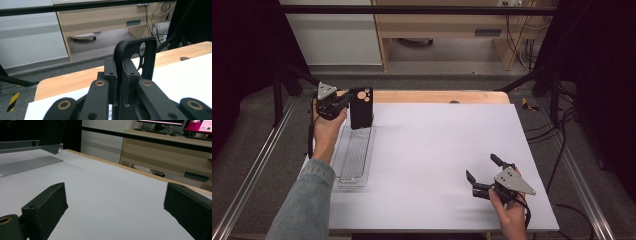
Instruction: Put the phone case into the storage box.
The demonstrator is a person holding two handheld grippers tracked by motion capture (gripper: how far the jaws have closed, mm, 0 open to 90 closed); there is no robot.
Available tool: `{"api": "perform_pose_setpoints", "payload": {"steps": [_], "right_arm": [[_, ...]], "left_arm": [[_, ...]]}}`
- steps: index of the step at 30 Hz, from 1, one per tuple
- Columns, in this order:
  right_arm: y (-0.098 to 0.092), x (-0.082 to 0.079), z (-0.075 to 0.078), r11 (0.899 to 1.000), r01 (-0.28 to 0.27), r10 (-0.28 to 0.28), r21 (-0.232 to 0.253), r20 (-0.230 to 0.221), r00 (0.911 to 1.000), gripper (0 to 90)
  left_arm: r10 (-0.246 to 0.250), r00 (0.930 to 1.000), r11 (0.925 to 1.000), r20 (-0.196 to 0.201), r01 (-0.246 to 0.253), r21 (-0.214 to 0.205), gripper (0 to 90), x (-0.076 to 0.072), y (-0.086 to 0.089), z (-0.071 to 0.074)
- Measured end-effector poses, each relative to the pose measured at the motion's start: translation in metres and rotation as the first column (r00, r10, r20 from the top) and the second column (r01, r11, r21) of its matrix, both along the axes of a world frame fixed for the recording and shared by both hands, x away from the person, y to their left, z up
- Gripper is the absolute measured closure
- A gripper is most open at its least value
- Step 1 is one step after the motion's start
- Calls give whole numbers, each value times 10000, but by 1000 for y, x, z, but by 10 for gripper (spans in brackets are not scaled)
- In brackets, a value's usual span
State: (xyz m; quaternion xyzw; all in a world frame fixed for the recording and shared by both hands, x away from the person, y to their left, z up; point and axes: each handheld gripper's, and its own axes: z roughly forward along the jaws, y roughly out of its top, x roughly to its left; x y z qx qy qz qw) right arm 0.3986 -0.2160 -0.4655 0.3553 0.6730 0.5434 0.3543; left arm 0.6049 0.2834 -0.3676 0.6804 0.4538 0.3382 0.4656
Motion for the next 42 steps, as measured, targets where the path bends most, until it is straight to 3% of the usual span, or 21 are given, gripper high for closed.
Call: {"api": "perform_pose_setpoints", "payload": {"steps": [8,42], "right_arm": [[1,0,0,10000,-17,17,-32,-3,10000,51],[1,0,0,10000,-7,7,-58,-4,10000,50]], "left_arm": [[-52,10000,10000,80,52,56,834,2,-1,5],[-34,9998,9995,-205,40,313,833,13,-5,-2]]}}
